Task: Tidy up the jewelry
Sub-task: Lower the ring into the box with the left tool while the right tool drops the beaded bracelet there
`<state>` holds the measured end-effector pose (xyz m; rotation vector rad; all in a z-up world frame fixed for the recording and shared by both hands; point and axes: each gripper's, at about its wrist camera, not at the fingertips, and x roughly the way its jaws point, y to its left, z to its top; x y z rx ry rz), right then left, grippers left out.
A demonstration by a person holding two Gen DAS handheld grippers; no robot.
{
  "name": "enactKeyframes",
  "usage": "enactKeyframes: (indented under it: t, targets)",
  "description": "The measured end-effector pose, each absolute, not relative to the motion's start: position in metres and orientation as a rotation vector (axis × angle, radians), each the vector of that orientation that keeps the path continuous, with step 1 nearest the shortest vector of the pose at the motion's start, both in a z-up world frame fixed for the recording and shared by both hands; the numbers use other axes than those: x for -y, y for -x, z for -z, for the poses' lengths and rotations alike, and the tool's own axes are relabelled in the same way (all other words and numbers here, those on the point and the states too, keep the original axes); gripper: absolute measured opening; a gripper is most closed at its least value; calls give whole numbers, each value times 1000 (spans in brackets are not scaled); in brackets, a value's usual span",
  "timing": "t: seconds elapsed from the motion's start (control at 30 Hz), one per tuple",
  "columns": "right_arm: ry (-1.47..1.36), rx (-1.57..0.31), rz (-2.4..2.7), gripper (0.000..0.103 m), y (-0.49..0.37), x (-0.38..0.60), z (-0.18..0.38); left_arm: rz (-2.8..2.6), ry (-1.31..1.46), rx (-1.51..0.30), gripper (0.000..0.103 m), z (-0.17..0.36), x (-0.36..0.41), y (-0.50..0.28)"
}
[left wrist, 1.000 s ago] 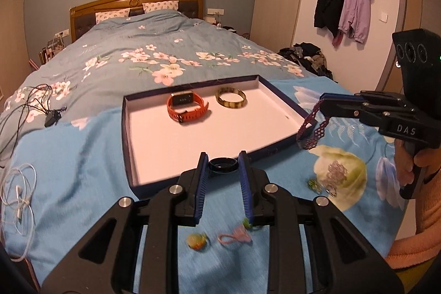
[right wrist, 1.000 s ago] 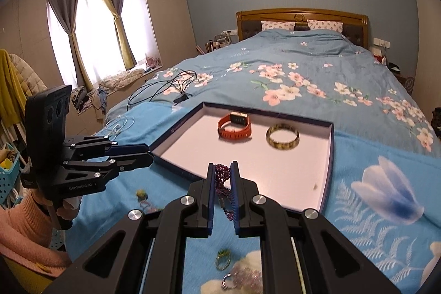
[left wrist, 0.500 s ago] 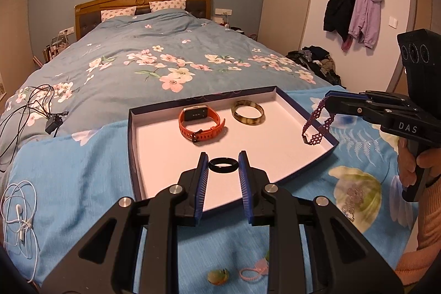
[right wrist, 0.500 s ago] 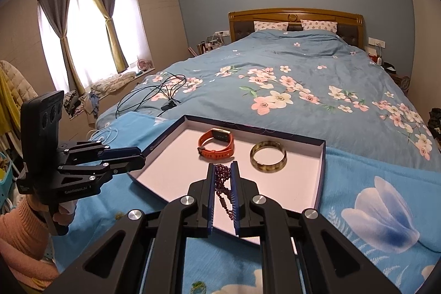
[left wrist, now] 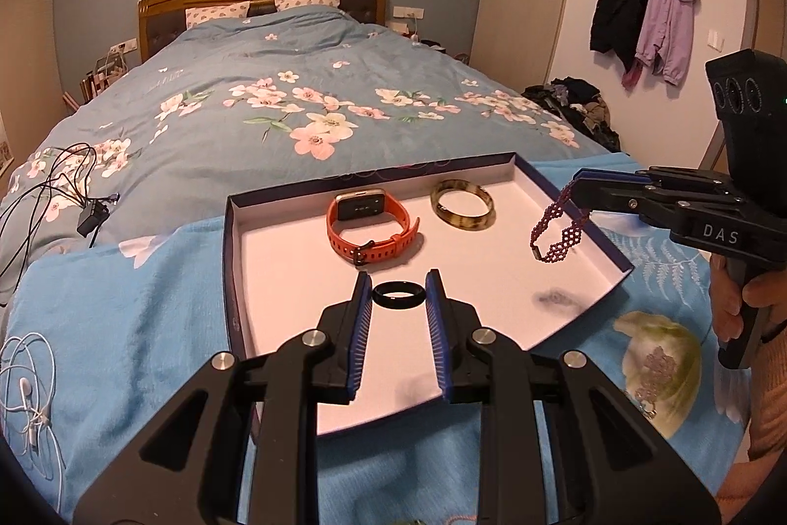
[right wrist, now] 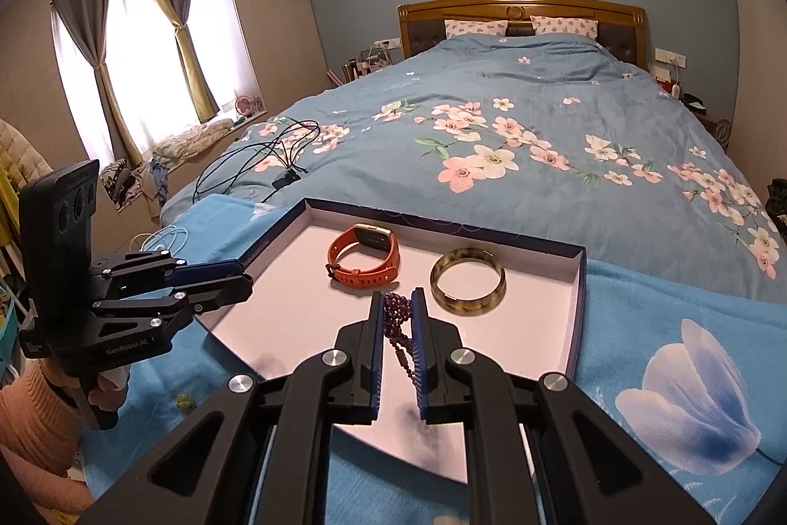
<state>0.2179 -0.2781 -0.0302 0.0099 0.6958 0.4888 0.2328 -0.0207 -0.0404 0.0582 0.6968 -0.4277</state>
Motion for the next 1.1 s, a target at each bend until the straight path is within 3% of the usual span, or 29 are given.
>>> enactKeyframes:
  t: [1.1]
  targets:
    - [-85, -881, -397, 11, -289, 278, 83, 339, -85, -850, 23, 88, 55, -311]
